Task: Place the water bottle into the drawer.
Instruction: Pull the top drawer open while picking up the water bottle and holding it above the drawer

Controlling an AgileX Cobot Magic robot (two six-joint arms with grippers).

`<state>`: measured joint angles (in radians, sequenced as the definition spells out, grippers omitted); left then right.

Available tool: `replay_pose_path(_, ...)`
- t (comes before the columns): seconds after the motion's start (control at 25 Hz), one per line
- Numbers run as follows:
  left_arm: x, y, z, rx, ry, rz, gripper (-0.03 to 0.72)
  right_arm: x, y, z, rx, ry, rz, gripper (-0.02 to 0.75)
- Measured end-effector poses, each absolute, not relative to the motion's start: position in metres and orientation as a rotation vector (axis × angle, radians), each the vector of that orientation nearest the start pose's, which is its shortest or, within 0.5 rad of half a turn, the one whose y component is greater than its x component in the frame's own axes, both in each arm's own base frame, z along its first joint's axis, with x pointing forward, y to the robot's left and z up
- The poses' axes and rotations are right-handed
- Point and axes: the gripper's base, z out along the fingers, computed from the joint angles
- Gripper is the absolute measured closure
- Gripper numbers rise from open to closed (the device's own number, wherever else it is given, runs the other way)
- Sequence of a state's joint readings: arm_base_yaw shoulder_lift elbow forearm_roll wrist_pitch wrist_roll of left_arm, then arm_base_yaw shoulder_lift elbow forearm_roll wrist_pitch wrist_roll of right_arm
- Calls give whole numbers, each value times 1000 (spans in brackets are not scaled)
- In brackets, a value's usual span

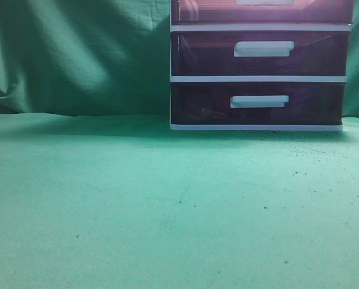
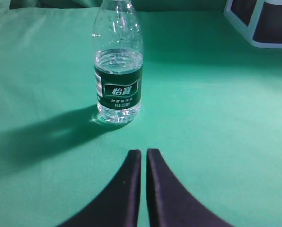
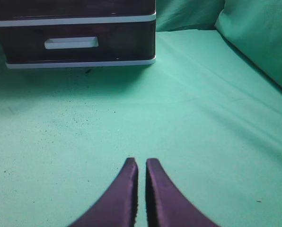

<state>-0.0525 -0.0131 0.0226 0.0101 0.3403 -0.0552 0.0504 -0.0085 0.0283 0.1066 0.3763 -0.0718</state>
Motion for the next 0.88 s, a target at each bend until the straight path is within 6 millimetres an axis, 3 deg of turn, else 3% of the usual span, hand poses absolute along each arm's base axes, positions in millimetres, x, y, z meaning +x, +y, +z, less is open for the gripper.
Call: replay_pose_path(0.88,53,-2,176,21,1831,-44,688,52,6,170,-49,1878,90,692)
